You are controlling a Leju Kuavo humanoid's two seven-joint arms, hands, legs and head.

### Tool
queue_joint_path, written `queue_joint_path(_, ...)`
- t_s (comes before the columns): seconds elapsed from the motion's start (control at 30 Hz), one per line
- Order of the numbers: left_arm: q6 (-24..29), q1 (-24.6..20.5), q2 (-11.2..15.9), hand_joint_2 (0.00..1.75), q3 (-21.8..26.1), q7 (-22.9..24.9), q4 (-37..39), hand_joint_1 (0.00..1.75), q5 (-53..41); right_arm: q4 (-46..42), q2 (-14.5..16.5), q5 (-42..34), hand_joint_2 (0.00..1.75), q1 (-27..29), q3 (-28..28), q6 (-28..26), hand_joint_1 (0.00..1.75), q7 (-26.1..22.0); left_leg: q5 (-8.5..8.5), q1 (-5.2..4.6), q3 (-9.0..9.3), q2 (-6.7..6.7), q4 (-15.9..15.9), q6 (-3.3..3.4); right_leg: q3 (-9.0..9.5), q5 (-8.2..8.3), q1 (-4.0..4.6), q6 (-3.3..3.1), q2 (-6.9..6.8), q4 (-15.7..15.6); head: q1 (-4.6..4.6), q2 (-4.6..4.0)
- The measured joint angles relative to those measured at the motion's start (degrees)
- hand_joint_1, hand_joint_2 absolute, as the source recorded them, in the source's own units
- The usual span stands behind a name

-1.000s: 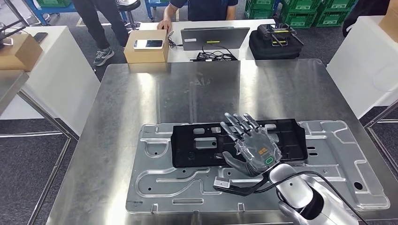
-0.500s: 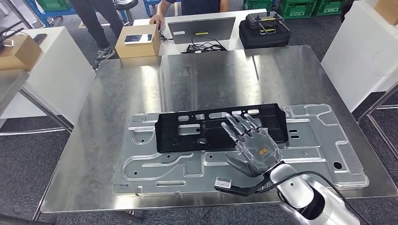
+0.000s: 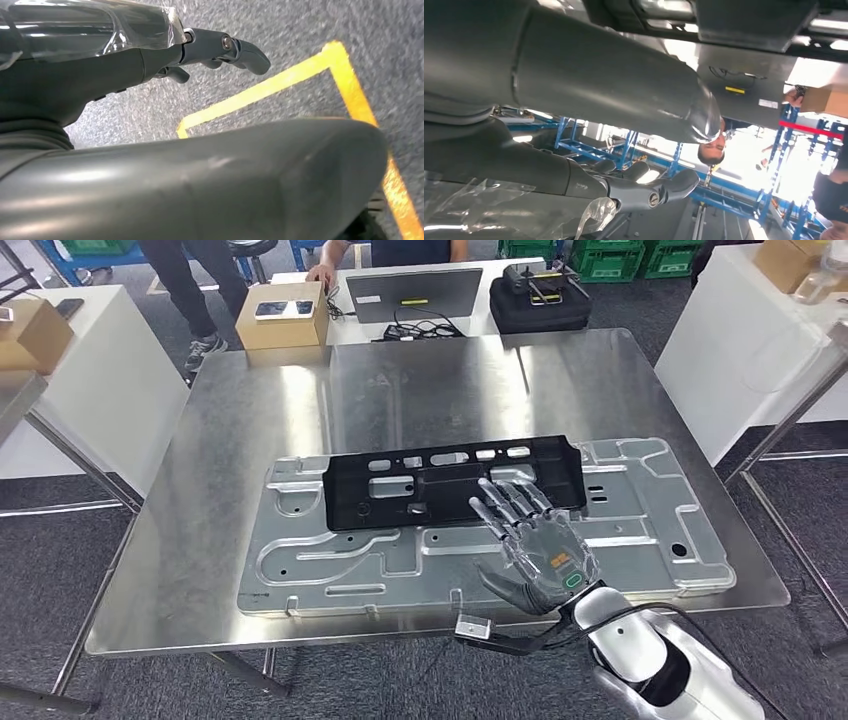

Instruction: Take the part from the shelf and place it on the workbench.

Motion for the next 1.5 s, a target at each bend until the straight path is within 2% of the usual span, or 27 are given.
queue_joint_path(0.03, 0.0, 0.0, -0.04, 0.0, 0.0, 0.0, 0.0, 0.0, 0.01, 0.0, 0.01, -0.01, 0.0, 0.01, 0.01, 0.0, 0.0, 0.0, 0.31, 0.36, -0.75, 0.08, 0.42, -0.36, 1.86, 1.92, -0.29, 0.48, -0.03, -1.71, 0.0, 0.0)
queue_joint_path(0.1, 0.02, -0.03, -0.03, 0.0, 0.0, -0.01, 0.01, 0.0, 0.02, 0.0, 0.01, -0.01, 0.0, -0.07, 0.01, 0.0, 0.0, -0.01, 0.83, 0.92, -2.03, 0.12, 1.28, -1.12, 7.99, 4.65, -1.06, 1.71, -0.01, -9.98, 0.0, 0.0)
queue_joint_path(0.17, 0.08, -0.08, 0.04, 0.0, 0.0, -0.07, 0.02, 0.0, 0.04, 0.0, 0.01, -0.03, 0.0, -0.24, 0.01, -0.01, 0.0, -0.04, 1.78, 0.97, -2.95, 0.07, 1.77, -1.88, 12.58, 4.51, -1.35, 1.9, 0.22, -17.61, 0.0, 0.0)
queue_joint_path(0.2, 0.1, -0.11, 0.08, 0.0, 0.0, -0.11, 0.02, 0.0, 0.06, 0.0, 0.01, -0.04, 0.0, -0.39, 0.01, -0.01, 0.0, -0.05, 2.45, 0.94, -3.42, 0.04, 1.84, -2.22, 13.22, 4.2, -1.2, 1.58, 0.33, -19.38, 0.0, 0.0)
queue_joint_path(0.27, 0.11, 0.0, 0.05, 0.0, 0.0, -0.21, 0.02, 0.0, 0.09, 0.02, 0.01, -0.09, 0.0, -0.45, 0.05, -0.01, 0.0, -0.09, 3.23, 0.97, -4.56, 0.0, 2.09, -2.87, 12.37, 4.71, -1.22, 0.32, 0.18, -20.06, 0.0, 0.0)
queue_joint_path(0.3, 0.12, 0.11, 0.0, 0.0, -0.01, -0.25, 0.02, 0.0, 0.1, 0.03, 0.01, -0.16, 0.0, -0.47, 0.09, -0.01, 0.0, -0.11, 2.07, 1.08, -5.4, 0.0, 3.22, -3.25, 11.73, 5.21, -1.28, -0.41, 0.04, -20.12, 0.0, -0.01)
queue_joint_path(0.4, 0.14, 0.25, -0.14, 0.0, -0.02, -0.32, 0.02, 0.0, 0.05, 0.05, 0.02, -0.41, 0.0, -0.54, 0.14, 0.01, 0.0, -0.14, -6.59, 1.57, -8.85, 0.01, 13.92, -4.45, 9.78, 6.91, -1.31, -1.91, -0.29, -20.27, 0.01, -0.02)
queue_joint_path(0.47, 0.15, 0.2, -0.18, 0.0, -0.02, -0.33, 0.02, 0.0, 0.03, 0.07, 0.02, -0.48, 0.0, -0.57, 0.16, 0.02, 0.0, -0.14, -9.71, 1.76, -10.01, 0.0, 21.39, -4.67, 8.42, 8.04, -1.17, -2.08, -0.45, -20.26, 0.01, -0.01)
queue_joint_path(0.53, 0.14, 0.16, -0.25, 0.0, -0.02, -0.32, 0.01, 0.0, 0.01, 0.09, 0.02, -0.57, 0.0, -0.58, 0.19, 0.02, 0.0, -0.08, -7.64, 1.71, -7.6, -0.02, 21.4, -4.23, 7.02, 9.28, -1.04, -2.08, -0.52, -20.25, 0.01, 0.0)
queue_joint_path(0.6, 0.14, 0.03, -0.3, 0.0, -0.02, -0.32, 0.02, 0.0, -0.01, 0.09, 0.02, -0.68, 0.0, -0.68, 0.2, 0.01, 0.0, 0.01, -4.82, 1.27, -1.24, -0.02, 13.54, -3.13, 6.01, 10.48, -1.01, -1.94, -0.53, -20.36, 0.01, 0.0)
queue_joint_path(0.67, 0.17, -0.29, -0.3, 0.0, -0.01, -0.31, 0.02, 0.0, -0.05, 0.08, 0.02, -0.78, 0.0, -0.95, 0.16, -0.01, 0.0, 0.07, -5.09, 0.56, 5.86, -0.03, 3.51, -1.98, 5.51, 11.65, -1.08, -1.51, -0.6, -20.54, 0.01, -0.01)
queue_joint_path(0.7, 0.2, -0.51, -0.29, 0.0, -0.01, -0.31, 0.02, 0.0, -0.07, 0.07, 0.02, -0.86, 0.0, -1.09, 0.14, -0.02, 0.0, 0.12, -5.69, 0.28, 7.79, -0.1, 0.35, -1.66, 5.26, 12.34, -1.14, -1.2, -0.68, -20.69, 0.02, -0.01)
queue_joint_path(0.77, 0.25, -0.71, -0.32, 0.0, 0.0, -0.23, 0.02, 0.0, -0.09, 0.09, -0.03, -1.07, 0.0, -1.2, 0.12, -0.02, 0.0, 0.19, -5.28, 0.25, 7.69, -0.22, -1.61, -1.43, 4.56, 13.56, -1.11, -0.49, -0.8, -21.08, 0.01, -0.01)
queue_joint_path(0.83, 0.25, -0.56, -0.39, 0.0, -0.01, -0.02, 0.02, 0.0, -0.13, 0.13, -0.09, -1.38, 0.0, -1.1, 0.12, -0.03, 0.0, 0.28, -3.62, 0.5, 5.89, -0.17, -1.56, -1.12, 3.1, 10.94, -0.89, -0.12, -0.69, -19.22, 0.04, -0.01)
queue_joint_path(0.93, 0.24, -0.43, -0.44, 0.0, -0.02, 0.08, 0.02, 0.0, -0.2, 0.17, -0.25, -2.44, 0.0, -0.58, 0.07, -0.16, 0.0, 0.86, -1.32, 0.3, 2.61, -0.04, -0.74, -0.4, -0.32, 1.21, -0.53, -0.11, -0.57, -7.2, 0.09, -0.01)
queue_joint_path(0.97, 0.26, -0.42, -0.44, 0.0, -0.02, 0.06, 0.02, 0.0, -0.16, 0.2, -0.33, -3.19, 0.0, -0.06, -0.05, -0.36, 0.0, 1.3, -0.61, 0.14, 1.44, -0.04, -0.42, -0.29, -0.95, -0.07, -0.43, -0.11, -0.56, -2.98, 0.1, 0.0)
queue_joint_path(1.0, 0.29, -0.41, -0.44, 0.0, -0.02, 0.06, 0.02, 0.0, -0.1, 0.23, -0.43, -4.17, 0.0, 0.77, -0.24, -0.7, 0.0, 1.85, 0.11, -0.01, 0.28, -0.04, -0.11, -0.22, -0.87, 0.4, -0.31, -0.16, -0.55, -0.25, 0.1, 0.0)
queue_joint_path(1.03, 0.32, -0.39, -0.44, 0.0, -0.02, 0.05, 0.02, 0.0, -0.03, 0.29, -0.5, -5.18, 0.0, 1.81, -0.51, -1.16, 0.0, 2.38, 0.81, -0.14, -0.83, -0.04, 0.14, -0.2, 0.11, 2.08, -0.21, -0.28, -0.55, 0.5, 0.1, 0.0)
queue_joint_path(1.1, 0.34, -0.28, -0.46, 0.0, -0.02, 0.05, 0.02, 0.0, 0.11, 0.44, -0.65, -6.91, 0.0, 4.04, -1.2, -2.3, 0.0, 3.2, 2.18, -0.31, -2.63, -0.07, 0.46, -0.34, 5.34, 4.99, 0.0, -0.76, -0.53, -4.55, 0.09, 0.0)
queue_joint_path(1.17, 0.42, -0.15, -0.5, 0.0, -0.02, 0.07, 0.01, 0.0, 0.25, 0.57, -0.79, -9.39, 0.0, 6.47, -2.34, -3.74, 0.0, 3.99, 3.36, -0.57, -3.51, -0.09, 0.7, -0.68, 13.36, 3.98, 0.34, -1.23, -0.54, -15.31, 0.07, -0.01)
queue_joint_path(1.2, 0.45, -0.15, -0.52, 0.0, -0.01, 0.13, 0.01, 0.0, 0.33, 0.7, -0.85, -11.32, 0.0, 8.13, -3.2, -4.72, 0.0, 4.46, 4.0, -0.64, -3.73, -0.08, 0.75, -0.84, 16.14, 2.98, 0.54, -1.44, -0.55, -19.42, 0.06, -0.01)
queue_joint_path(1.27, 0.53, -0.14, -0.43, 0.0, 0.01, 0.39, 0.04, 0.0, 0.55, 1.38, -0.97, -15.4, 0.0, 12.31, -5.26, -7.22, 0.0, 5.39, 5.19, -0.66, -4.31, -0.08, 0.67, -1.12, 17.55, 2.61, 0.62, -1.95, -0.67, -22.66, 0.03, -0.01)
queue_joint_path(1.3, 0.55, -0.05, -0.4, 0.0, 0.01, 0.62, 0.05, 0.0, 0.69, 1.93, -1.05, -17.0, 0.0, 14.56, -6.25, -8.51, 0.0, 5.86, 4.66, -0.59, -4.84, -0.13, 1.05, -1.46, 16.88, 3.16, 0.56, -2.28, -0.8, -22.54, 0.02, -0.01)
queue_joint_path(1.37, 0.6, 0.25, -0.37, 0.0, 0.02, 1.07, 0.09, 0.0, 1.02, 3.43, -1.23, -19.67, 0.0, 19.29, -8.29, -11.15, 0.0, 6.83, -0.17, -0.12, -6.65, -0.21, 5.2, -2.61, 15.28, 4.53, 0.24, -2.92, -1.17, -22.5, 0.01, -0.02)
queue_joint_path(1.43, 0.71, 0.41, -0.44, 0.0, 0.04, 1.27, 0.09, 0.0, 1.34, 5.28, -1.48, -22.61, 0.0, 23.98, -10.52, -14.14, 0.0, 7.39, -7.06, 0.76, -9.01, -0.17, 13.99, -3.7, 13.36, 5.93, 0.24, -3.16, -1.5, -22.33, 0.0, -0.02)
queue_joint_path(1.47, 0.85, 0.44, -0.44, 0.0, 0.06, 1.27, 0.09, 0.0, 1.5, 6.51, -1.63, -24.29, 0.0, 26.13, -11.62, -15.87, 0.0, 7.46, -8.82, 1.15, -9.74, -0.16, 18.26, -4.01, 12.31, 6.58, 0.25, -3.11, -1.66, -22.13, 0.0, -0.02)
queue_joint_path(1.5, 1.03, 0.46, -0.44, 0.0, 0.1, 1.27, 0.09, 0.0, 1.66, 8.08, -1.77, -26.37, 0.0, 28.17, -12.71, -17.67, 0.0, 7.53, -9.05, 1.45, -9.82, -0.15, 21.17, -4.21, 11.21, 7.19, 0.24, -3.04, -1.77, -21.85, 0.0, -0.02)
